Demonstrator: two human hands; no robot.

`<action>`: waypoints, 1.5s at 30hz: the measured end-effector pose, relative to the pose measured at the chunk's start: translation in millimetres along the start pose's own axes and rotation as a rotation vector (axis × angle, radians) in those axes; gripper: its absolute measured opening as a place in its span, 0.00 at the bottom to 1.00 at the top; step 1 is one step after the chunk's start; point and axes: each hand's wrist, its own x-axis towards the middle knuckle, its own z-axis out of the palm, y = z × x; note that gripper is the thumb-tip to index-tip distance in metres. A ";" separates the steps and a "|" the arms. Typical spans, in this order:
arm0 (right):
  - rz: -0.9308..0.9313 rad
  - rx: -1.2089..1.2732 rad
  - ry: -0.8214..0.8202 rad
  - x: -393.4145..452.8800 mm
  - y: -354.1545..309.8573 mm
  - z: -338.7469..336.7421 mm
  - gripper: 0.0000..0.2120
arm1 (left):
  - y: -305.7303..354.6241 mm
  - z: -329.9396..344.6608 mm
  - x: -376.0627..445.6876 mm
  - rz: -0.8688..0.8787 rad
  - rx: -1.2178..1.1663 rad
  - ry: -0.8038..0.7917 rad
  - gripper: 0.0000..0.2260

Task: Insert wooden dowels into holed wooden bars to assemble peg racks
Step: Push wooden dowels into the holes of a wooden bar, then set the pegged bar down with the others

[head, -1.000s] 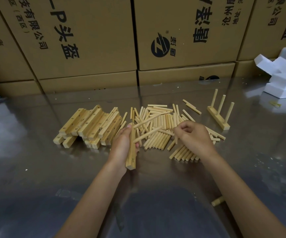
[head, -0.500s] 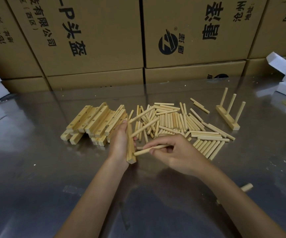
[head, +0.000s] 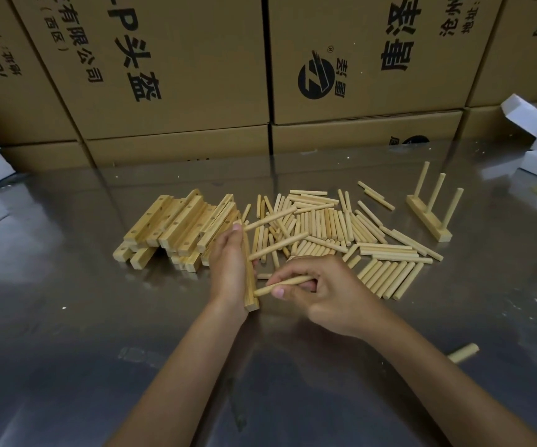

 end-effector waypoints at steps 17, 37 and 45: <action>0.058 -0.091 0.054 1.1 0.8 1.8 0.04 | 1.9 5.2 -3.0 0.087 0.016 0.002 0.14; 0.203 -0.036 0.389 6.5 10.4 -21.9 0.04 | 7.2 0.4 -4.2 0.033 -0.226 -0.297 0.15; 0.563 -0.454 1.010 -20.5 58.0 -116.9 0.19 | -0.2 8.8 -10.2 -0.017 -0.066 -0.373 0.19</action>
